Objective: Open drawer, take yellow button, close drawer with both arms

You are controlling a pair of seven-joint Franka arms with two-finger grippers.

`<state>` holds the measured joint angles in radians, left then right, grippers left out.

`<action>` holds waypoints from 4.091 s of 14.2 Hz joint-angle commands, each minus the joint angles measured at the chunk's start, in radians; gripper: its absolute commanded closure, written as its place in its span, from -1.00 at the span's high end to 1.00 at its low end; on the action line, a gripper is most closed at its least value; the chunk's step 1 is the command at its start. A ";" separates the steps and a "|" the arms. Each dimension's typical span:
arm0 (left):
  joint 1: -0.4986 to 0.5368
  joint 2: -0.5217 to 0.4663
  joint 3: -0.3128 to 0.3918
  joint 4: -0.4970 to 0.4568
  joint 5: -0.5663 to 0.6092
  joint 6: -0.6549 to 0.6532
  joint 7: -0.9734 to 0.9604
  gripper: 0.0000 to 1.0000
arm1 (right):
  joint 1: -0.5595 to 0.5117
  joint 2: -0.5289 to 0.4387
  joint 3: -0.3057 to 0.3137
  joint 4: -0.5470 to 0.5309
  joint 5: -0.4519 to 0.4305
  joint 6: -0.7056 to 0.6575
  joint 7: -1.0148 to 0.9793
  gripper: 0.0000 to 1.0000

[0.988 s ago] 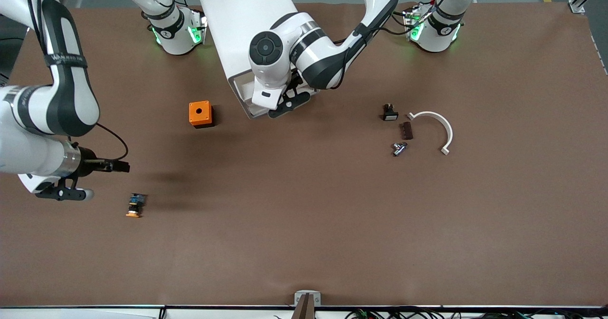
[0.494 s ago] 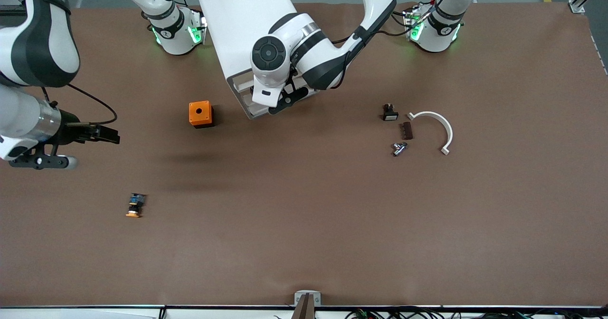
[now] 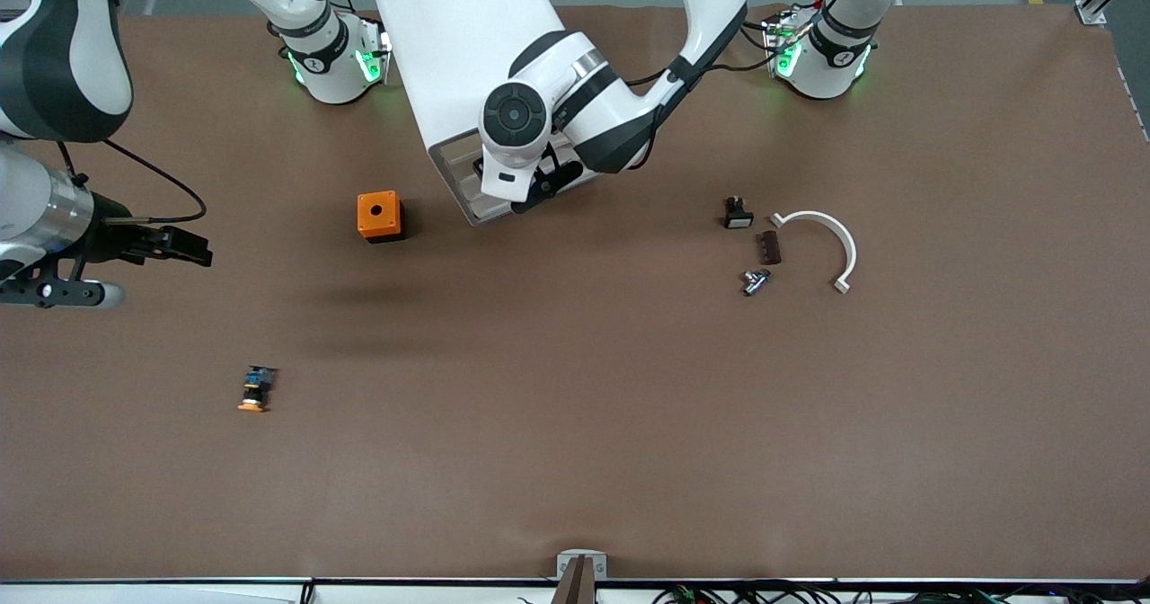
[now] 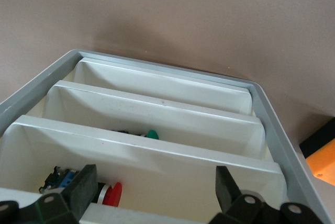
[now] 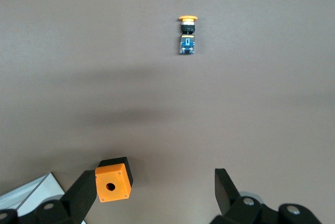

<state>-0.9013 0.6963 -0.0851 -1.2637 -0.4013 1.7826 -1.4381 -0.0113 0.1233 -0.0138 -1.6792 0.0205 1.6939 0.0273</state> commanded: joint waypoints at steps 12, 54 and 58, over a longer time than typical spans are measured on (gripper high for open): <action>0.243 -0.214 0.004 -0.002 -0.031 -0.035 0.108 0.98 | -0.059 -0.020 0.001 0.137 0.004 -0.117 -0.001 1.00; 0.831 -0.788 0.123 -0.349 0.407 -0.186 1.458 0.99 | 0.005 -0.283 0.009 -0.114 -0.011 -0.008 -0.079 1.00; 0.818 -0.781 0.116 -0.345 0.407 -0.186 1.458 0.99 | 0.005 -0.281 0.008 -0.111 -0.005 -0.026 -0.063 1.00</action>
<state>-0.0803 -0.0975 0.0370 -1.6336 -0.0033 1.6044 0.0098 -0.0109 -0.1325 -0.0010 -1.7696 0.0185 1.6731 -0.0427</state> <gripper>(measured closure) 0.004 0.000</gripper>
